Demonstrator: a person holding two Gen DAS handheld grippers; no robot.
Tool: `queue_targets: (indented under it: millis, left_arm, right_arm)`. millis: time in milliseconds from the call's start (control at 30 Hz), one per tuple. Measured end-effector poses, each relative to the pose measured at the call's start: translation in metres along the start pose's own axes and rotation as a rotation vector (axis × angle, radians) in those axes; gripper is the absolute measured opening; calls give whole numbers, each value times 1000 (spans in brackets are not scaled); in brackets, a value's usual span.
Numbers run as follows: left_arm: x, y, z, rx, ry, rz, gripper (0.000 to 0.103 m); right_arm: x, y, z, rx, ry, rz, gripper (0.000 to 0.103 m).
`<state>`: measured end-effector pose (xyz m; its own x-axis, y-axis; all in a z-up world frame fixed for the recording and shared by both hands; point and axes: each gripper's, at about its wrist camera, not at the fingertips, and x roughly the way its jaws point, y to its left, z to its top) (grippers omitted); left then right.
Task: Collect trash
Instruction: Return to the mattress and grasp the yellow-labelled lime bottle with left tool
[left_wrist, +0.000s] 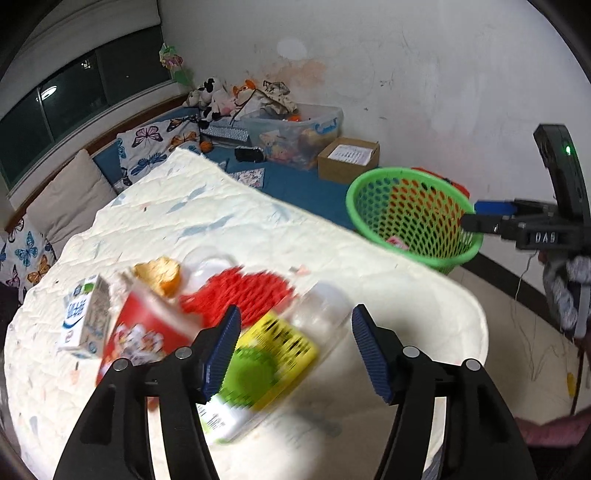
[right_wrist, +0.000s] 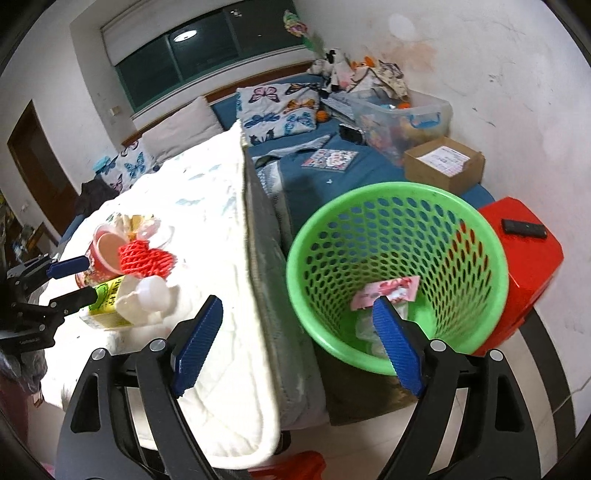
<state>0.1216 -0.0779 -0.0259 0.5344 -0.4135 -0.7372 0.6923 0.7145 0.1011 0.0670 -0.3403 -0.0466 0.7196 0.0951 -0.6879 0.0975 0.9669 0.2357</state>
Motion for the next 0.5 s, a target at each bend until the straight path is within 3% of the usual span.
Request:
queue_targets:
  millis: [267,500]
  left_arm:
    - [10,13,-16,136,74,20,65]
    - [30,16,-20,189,128,6,67]
  right_arm:
    - [7,18,-2,-26,22,26,84]
    - [15,28,-2,-42,43,41,84]
